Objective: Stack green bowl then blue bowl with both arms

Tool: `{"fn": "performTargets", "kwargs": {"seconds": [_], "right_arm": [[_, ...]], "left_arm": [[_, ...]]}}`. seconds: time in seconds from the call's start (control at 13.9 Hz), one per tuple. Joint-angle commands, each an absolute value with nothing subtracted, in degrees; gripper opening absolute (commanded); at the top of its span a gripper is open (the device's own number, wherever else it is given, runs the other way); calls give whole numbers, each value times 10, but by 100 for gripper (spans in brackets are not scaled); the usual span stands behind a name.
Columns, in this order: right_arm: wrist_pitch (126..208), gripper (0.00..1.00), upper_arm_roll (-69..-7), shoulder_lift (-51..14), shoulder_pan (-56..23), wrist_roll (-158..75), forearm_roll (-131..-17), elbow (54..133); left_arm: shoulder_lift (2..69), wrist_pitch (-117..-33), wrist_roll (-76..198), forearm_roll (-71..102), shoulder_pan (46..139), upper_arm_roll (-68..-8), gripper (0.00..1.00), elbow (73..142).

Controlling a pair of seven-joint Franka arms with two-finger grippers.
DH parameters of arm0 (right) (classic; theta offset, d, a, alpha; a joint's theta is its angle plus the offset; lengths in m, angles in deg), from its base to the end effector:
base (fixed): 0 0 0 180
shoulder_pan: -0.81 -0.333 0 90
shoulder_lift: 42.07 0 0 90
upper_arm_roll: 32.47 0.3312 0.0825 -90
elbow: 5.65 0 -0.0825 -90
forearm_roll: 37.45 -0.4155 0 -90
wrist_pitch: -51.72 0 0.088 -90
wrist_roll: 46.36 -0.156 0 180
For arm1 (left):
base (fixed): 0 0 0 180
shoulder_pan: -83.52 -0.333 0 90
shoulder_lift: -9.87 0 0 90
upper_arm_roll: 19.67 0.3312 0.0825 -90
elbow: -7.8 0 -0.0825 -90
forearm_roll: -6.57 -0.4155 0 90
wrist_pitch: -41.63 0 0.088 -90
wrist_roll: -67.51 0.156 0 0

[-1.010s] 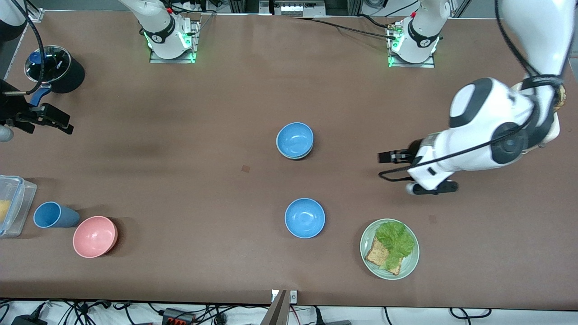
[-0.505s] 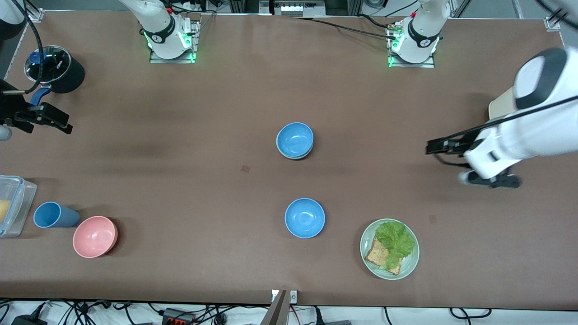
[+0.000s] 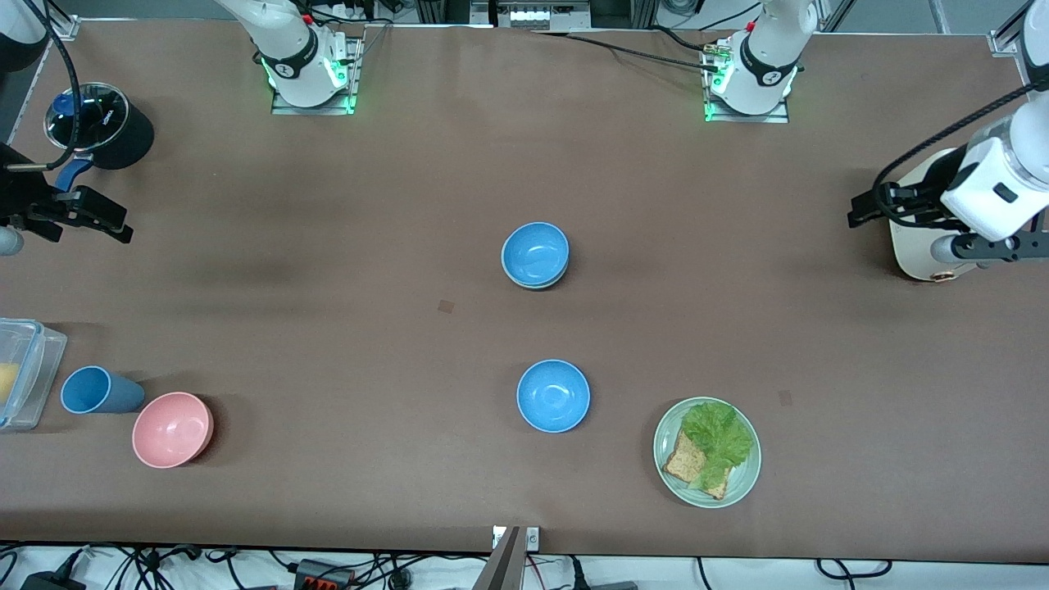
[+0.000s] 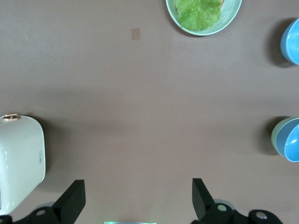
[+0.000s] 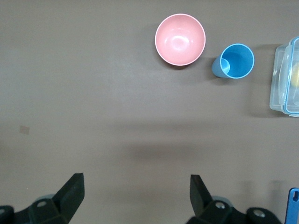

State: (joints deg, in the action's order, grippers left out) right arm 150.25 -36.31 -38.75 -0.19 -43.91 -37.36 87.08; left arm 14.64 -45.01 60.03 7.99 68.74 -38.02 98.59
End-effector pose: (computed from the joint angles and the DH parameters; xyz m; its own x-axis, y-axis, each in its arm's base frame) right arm 0.6173 -0.0300 0.5451 0.9991 -0.0062 0.0431 -0.0066 -1.0000 0.0073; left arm 0.5922 -0.0351 0.5329 0.9856 0.0644 -0.1561 0.0700 -0.9971 0.0308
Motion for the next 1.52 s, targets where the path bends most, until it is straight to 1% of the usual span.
{"fn": "performTargets", "kwargs": {"seconds": [0.0, 0.14, 0.36, 0.43, 0.58, 0.65, 1.44], "right_arm": [[1497, 100, -360, -390, 4, -433, -374, 866], [1497, 100, -360, -390, 3, -434, -374, 866], [1497, 100, -358, -390, 2, -441, -374, 866], [1497, 100, -359, -390, 2, -441, -374, 866], [1497, 100, -359, -390, 2, -441, -374, 866], [1498, 100, -359, -390, 2, -442, -374, 866], [1497, 100, -361, -390, 4, -438, -374, 865]], "left_arm": [[101, -454, 615, 103, 714, -352, 100, 1036], [87, -477, 610, 113, 717, -360, 100, 1046], [81, -489, 617, 111, 717, -358, 100, 1062], [69, -495, 620, 105, 717, -358, 100, 1080], [23, -546, 623, 97, 717, -362, 100, 1147], [21, -547, 624, 98, 717, -361, 100, 1155], [40, -517, 630, 96, 713, -366, 100, 1130]]}}
